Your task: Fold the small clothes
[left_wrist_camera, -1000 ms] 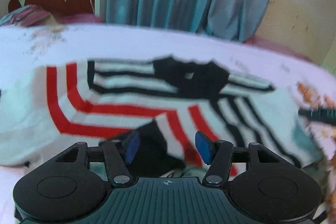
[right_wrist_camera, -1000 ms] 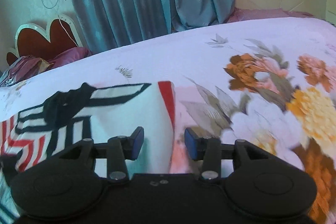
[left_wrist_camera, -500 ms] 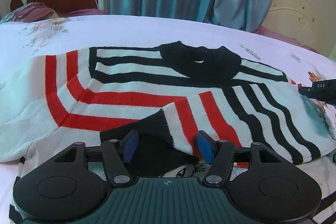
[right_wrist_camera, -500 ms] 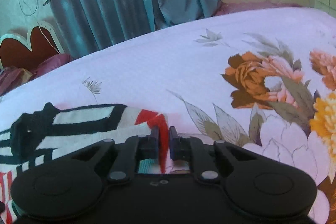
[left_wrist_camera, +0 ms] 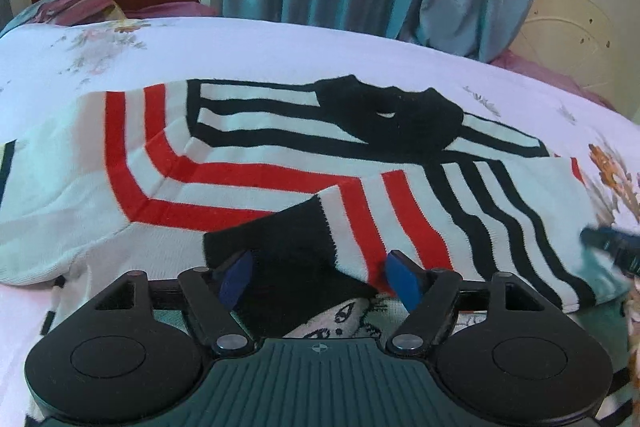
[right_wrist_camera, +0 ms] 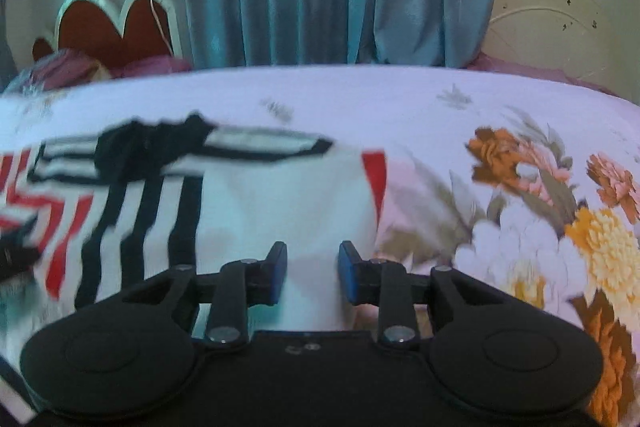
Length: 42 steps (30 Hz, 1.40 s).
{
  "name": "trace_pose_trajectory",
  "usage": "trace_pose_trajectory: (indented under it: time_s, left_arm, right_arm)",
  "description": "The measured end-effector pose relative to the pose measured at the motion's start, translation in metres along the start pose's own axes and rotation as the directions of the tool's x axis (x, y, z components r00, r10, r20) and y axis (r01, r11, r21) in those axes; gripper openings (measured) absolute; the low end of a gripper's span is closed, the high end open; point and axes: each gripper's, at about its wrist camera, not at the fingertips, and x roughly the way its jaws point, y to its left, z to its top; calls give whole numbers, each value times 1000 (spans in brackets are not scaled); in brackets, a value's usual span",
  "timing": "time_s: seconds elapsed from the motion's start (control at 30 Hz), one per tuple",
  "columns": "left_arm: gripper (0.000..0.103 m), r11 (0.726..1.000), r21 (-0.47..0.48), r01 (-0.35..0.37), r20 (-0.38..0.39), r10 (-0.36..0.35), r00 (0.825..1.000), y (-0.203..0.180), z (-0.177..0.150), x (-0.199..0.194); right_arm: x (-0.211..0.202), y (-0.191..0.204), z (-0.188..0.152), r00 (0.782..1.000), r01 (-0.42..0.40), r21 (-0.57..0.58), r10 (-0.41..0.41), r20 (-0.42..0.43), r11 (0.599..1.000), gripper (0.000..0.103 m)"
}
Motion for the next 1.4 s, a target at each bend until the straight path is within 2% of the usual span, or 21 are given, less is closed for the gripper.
trace_pose_trajectory:
  time_s: [0.13, 0.3, 0.57, 0.8, 0.97, 1.1, 1.17, 1.23, 1.3, 1.37, 1.4]
  left_arm:
    - [73, 997, -71, 1, 0, -1, 1000, 17, -3, -17]
    - [74, 988, -155, -14, 15, 17, 1000, 55, -10, -46]
    - [74, 948, -306, -84, 33, 99, 995, 158, -35, -88]
    - [74, 883, -447, -141, 29, 171, 985, 261, -54, -102]
    - [74, 815, -552, -176, 19, 223, 975, 331, -65, -99]
    - [74, 759, -628, -172, 32, 247, 969, 378, -67, -87]
    - [74, 746, -648, -153, 53, 244, 968, 392, -66, -80]
    - [74, 746, -652, -132, 81, 242, 967, 400, -62, -71]
    - [69, 751, -649, -126, 105, 251, 962, 404, -59, -64]
    - [44, 764, -630, -139, 113, 268, 957, 405, -57, -58]
    - [36, 765, -628, -142, 117, 274, 955, 406, -57, -57]
  right_arm:
    - [-4, 4, -5, 999, 40, -30, -41, -22, 999, 31]
    - [-37, 16, 0, 999, -40, 26, 39, 19, 999, 33]
    - [-76, 91, -3, 985, -169, -1, 168, 44, 986, 40]
    - [-86, 166, -5, 973, -231, -9, 232, 18, 973, 42]
    - [-84, 218, -6, 966, -258, -21, 258, 4, 966, 42]
    - [-79, 251, -8, 963, -271, -42, 271, -11, 962, 42]
    - [-75, 263, -9, 962, -273, -51, 272, -19, 961, 42]
    - [-71, 271, -9, 965, -262, -52, 261, -24, 964, 42]
    - [-65, 276, -9, 969, -247, -52, 246, -30, 968, 42]
    - [-58, 278, -7, 973, -230, -50, 228, -33, 972, 42]
    - [-53, 278, -7, 975, -220, -45, 219, -34, 974, 42]
